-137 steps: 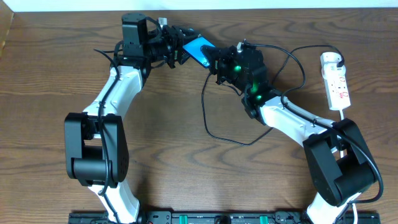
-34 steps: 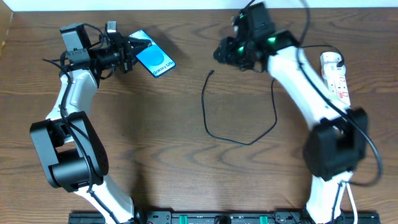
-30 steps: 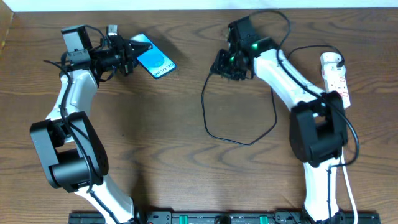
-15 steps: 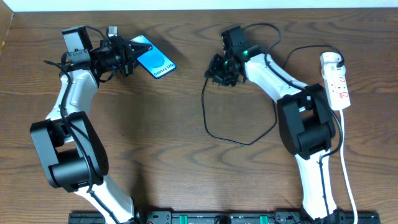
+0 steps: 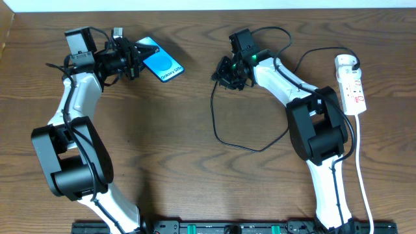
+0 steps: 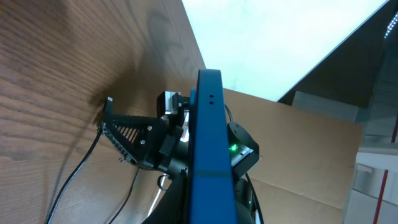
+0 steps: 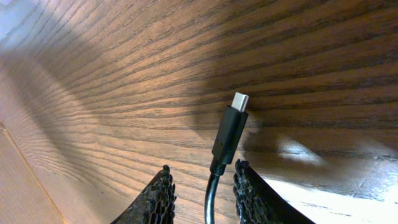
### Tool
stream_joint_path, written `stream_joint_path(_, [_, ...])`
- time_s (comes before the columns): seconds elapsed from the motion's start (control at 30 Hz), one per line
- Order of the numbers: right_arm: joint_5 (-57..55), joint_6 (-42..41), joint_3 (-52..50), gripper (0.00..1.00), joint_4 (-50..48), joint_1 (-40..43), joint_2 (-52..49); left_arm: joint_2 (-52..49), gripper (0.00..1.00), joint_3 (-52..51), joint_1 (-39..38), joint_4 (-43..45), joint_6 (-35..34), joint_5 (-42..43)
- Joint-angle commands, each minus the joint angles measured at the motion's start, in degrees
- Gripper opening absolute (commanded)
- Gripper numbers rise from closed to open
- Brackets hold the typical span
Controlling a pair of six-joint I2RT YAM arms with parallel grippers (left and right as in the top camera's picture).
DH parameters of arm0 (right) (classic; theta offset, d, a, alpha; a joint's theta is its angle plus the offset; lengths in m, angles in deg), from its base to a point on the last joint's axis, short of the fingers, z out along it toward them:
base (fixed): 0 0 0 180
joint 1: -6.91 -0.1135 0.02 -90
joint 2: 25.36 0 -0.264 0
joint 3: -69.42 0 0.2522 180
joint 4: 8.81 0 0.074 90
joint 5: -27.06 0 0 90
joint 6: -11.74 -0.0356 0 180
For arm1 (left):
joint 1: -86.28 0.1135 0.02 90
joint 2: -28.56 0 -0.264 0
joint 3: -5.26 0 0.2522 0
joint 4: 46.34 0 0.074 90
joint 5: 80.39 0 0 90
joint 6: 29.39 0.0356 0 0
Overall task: Plug charger to phone and switch on socket
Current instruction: 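Grasp the black cable's USB-C plug end with the right gripper, then lift the USB-C plug and carry it toward the phone's bottom port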
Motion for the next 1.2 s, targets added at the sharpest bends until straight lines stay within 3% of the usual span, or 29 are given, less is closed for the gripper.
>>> stream_joint_path(0.0, [-0.7,-1.2,0.1,0.31,-0.3,-0.8,-0.4,0.8,0.07,0.7,0.2,0.0,0.2,1.0])
stream_joint_path(0.6, [-0.3,-3.0,-0.3,0.25,-2.2,-0.8,-2.2,0.9,0.07,0.7,0.2,0.0,0.2,1.0])
stream_joint_path(0.8, [2.5,-2.9,-0.3,0.19,-2.7,-0.8,-5.1,0.8,0.07,0.7,0.2,0.0,0.2,1.0])
stream_joint_path(0.87, [2.4,-2.4,-0.3,0.11,-2.6,-0.8,-5.2,0.8,0.07,0.7,0.2,0.0,0.6,1.0])
stream_joint_path(0.9, [2.4,-1.3,-0.3,0.01,-2.7,-0.7,-5.2,0.8,0.07,0.7,0.2,0.0,0.9,1.0])
stream_joint_path(1.1, [2.4,8.1,-0.3,0.01,-3.0,0.5,-5.2,0.8,0.08,0.7,0.2,-0.4,1.2,1.0])
stream_joint_path(1.17, [6.6,16.5,-0.3,0.01,-4.7,1.6,-5.2,0.8,0.07,0.7,0.2,-0.4,1.2,1.0])
